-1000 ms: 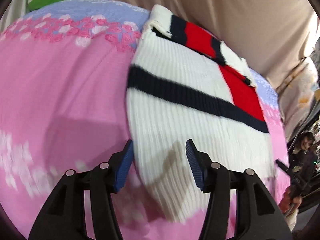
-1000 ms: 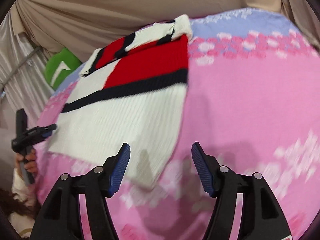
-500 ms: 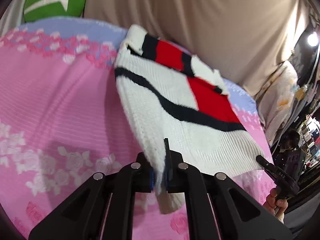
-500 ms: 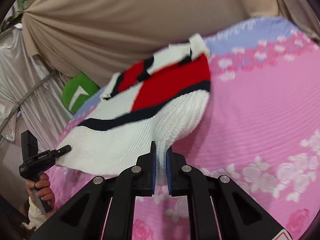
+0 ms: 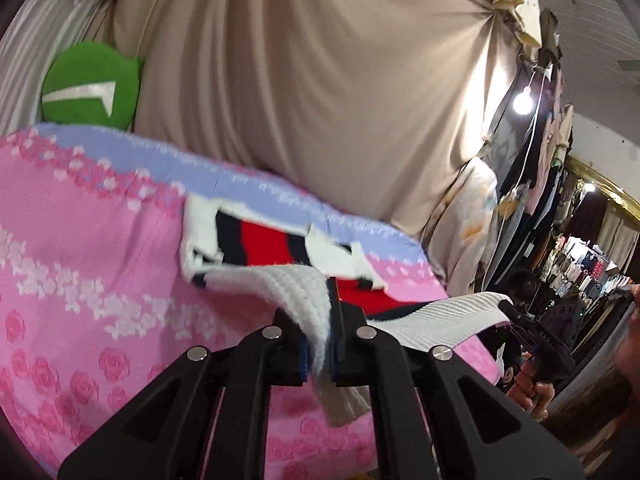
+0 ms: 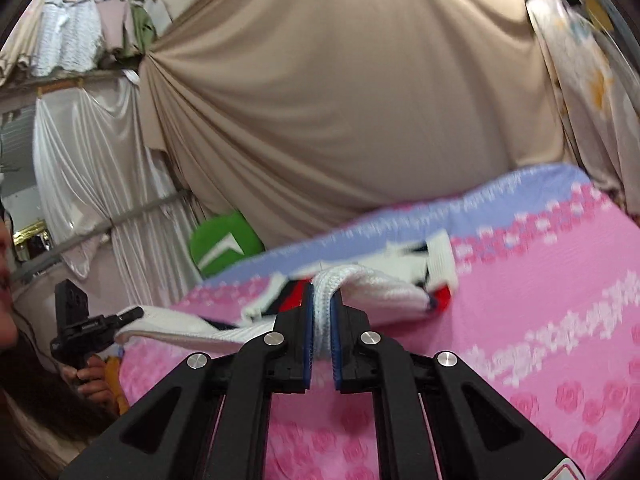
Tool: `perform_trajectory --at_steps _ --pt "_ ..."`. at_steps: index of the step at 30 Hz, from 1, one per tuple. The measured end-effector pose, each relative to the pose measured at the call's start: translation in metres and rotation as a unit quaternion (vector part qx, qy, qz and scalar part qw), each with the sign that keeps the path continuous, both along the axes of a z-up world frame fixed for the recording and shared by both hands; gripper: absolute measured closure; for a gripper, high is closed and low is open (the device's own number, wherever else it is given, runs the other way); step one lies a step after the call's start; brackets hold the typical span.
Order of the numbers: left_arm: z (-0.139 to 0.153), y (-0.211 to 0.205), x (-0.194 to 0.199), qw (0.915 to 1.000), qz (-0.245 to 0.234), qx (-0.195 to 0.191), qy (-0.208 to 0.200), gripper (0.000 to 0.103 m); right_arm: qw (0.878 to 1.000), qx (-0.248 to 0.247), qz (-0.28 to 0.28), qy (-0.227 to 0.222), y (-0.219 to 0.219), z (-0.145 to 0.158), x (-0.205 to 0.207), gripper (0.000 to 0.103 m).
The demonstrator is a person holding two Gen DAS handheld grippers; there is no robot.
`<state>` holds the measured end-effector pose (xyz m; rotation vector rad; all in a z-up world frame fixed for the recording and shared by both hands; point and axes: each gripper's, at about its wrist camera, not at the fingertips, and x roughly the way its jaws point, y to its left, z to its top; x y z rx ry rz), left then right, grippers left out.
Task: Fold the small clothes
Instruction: 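Fold the hem up toward the collar with both grippers and lower it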
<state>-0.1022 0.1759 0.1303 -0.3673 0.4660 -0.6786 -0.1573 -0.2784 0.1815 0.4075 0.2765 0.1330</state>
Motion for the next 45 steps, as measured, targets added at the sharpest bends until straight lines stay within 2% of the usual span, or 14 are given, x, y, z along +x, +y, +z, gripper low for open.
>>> perform_trajectory --at_steps 3,6,9,13,16,19,24,27,29,31,36,39,41,45 --pt "0.017 -0.013 0.047 0.9999 0.013 0.001 0.001 0.097 1.0 -0.007 0.0 -0.014 -0.013 0.019 0.042 0.097" --pt "0.016 -0.034 0.125 0.9983 0.036 0.031 0.034 0.097 1.0 -0.001 -0.008 0.023 -0.029 0.011 0.113 0.097" --pt "0.0 -0.059 0.205 0.9922 0.071 0.066 0.078 0.097 0.995 0.029 -0.016 0.093 -0.056 -0.015 0.204 0.097" --pt "-0.046 -0.1 0.308 0.9749 0.104 0.143 0.135 0.097 0.982 0.058 -0.04 0.177 -0.083 -0.067 0.311 0.097" --pt "-0.08 -0.12 0.355 0.9616 0.117 0.187 0.164 0.097 0.968 0.068 -0.055 0.237 -0.096 -0.111 0.367 0.097" --pt "-0.111 -0.124 0.383 0.9561 0.116 0.192 0.189 0.094 0.957 0.051 -0.066 0.276 -0.098 -0.146 0.398 0.097" --pt "-0.114 -0.115 0.382 0.9666 0.11 0.158 0.169 0.09 0.974 0.033 -0.058 0.218 -0.098 -0.13 0.386 0.09" --pt "-0.108 -0.112 0.374 0.9715 0.108 0.142 0.156 0.088 0.98 0.012 -0.092 0.177 -0.106 -0.107 0.365 0.069" --pt "-0.104 -0.11 0.368 0.9735 0.104 0.135 0.153 0.087 0.982 0.017 -0.096 0.161 -0.113 -0.095 0.348 0.066" --pt "-0.092 -0.108 0.353 0.9774 0.099 0.129 0.136 0.081 0.982 0.014 -0.091 0.165 -0.116 -0.089 0.33 0.066" --pt "-0.072 -0.106 0.318 0.9761 0.109 0.155 0.106 0.046 0.976 -0.047 -0.074 0.199 -0.096 -0.101 0.289 0.055" --pt "-0.066 -0.1 0.299 0.9718 0.123 0.181 0.088 0.045 0.972 -0.075 -0.071 0.212 -0.082 -0.113 0.277 0.05" --pt "-0.067 -0.092 0.288 0.9687 0.126 0.187 0.102 0.039 0.97 -0.081 -0.065 0.222 -0.075 -0.122 0.269 0.05" --pt "-0.083 -0.069 0.261 0.9681 0.105 0.174 0.147 0.039 0.965 -0.072 -0.051 0.246 -0.062 -0.142 0.249 0.048"
